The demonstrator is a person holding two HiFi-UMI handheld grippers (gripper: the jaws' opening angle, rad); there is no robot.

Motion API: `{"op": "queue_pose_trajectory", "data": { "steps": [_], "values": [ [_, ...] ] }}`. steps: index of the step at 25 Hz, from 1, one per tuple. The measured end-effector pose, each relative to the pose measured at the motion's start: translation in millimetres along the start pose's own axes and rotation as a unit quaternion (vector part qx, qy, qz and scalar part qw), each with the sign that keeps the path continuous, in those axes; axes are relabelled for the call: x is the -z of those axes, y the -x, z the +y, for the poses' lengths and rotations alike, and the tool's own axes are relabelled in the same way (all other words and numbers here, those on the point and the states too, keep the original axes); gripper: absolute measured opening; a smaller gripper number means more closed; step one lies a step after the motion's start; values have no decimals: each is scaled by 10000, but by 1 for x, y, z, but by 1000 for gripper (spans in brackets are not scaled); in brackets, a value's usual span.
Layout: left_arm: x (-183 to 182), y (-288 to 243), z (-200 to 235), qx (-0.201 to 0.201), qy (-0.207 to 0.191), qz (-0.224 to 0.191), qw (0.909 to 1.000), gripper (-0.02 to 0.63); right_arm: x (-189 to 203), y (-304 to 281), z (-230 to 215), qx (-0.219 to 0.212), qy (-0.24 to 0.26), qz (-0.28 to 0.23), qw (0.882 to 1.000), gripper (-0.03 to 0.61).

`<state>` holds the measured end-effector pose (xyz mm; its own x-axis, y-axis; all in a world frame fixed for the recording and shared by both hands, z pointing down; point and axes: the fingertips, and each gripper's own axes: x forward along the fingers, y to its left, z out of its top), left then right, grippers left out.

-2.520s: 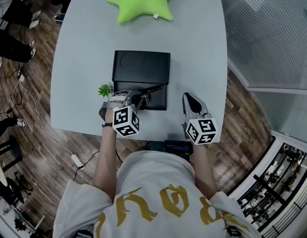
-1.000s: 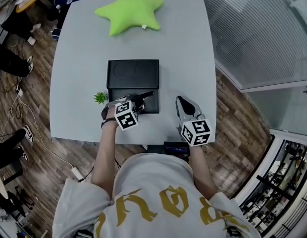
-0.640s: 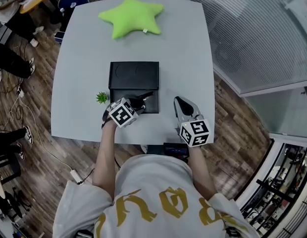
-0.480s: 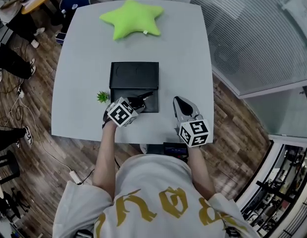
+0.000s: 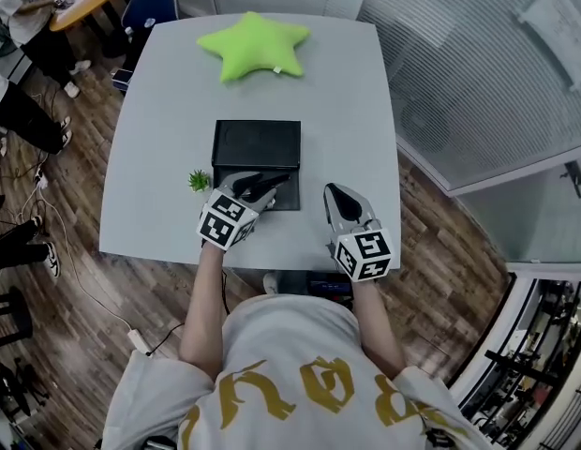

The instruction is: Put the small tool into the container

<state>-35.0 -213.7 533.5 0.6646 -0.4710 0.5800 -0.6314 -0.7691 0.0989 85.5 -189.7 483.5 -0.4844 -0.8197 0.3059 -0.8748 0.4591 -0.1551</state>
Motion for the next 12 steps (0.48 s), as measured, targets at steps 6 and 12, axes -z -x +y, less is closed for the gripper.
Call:
{"op": "queue_pose_trajectory", "data": {
  "steps": [6,12],
  "values": [
    [-25,34,-14,-107,594,-1001,9931,94,-8,11,14,-2,40,-179,9998,23],
    [-28,55,-14,-436,747,-1456,9856,0,-11,16,25,-24,83,-249,9997,23]
  ]
}}
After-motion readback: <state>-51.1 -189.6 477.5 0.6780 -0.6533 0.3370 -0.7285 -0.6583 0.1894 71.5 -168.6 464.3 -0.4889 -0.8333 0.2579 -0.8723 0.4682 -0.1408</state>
